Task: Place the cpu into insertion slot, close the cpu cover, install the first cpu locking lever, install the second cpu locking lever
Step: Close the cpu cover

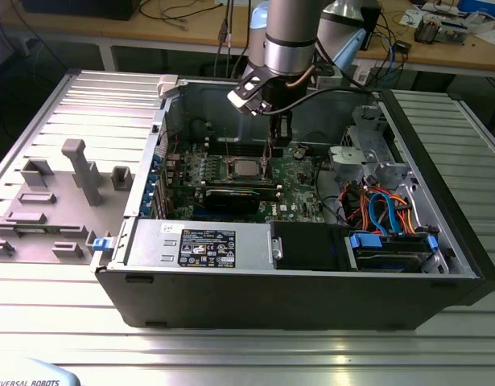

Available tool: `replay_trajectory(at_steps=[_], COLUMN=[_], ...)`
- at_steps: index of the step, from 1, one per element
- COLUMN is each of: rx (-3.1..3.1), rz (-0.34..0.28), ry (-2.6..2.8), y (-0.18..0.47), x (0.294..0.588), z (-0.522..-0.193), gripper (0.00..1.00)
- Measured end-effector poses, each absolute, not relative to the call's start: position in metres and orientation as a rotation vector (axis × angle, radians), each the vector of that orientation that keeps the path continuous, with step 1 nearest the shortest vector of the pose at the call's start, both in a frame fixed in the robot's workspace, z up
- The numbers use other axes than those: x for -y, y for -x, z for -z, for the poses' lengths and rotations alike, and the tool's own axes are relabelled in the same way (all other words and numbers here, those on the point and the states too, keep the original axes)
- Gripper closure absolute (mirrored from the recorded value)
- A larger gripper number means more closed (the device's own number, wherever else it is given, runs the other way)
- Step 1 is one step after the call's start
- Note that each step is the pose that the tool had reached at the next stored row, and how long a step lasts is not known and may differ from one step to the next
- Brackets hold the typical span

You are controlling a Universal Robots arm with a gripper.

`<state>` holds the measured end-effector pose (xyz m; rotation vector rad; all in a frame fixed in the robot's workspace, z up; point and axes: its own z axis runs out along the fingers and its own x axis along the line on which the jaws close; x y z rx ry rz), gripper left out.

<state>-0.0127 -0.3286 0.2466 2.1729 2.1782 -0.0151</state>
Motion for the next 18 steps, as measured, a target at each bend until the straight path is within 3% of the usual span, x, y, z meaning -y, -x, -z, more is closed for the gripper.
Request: replay_trajectory(at_steps=[18], rx=[-2.178], rz=[0.015], ry=[-2.173], y=[0.036], x=[0.329], z=[-0.244], gripper=[0.89])
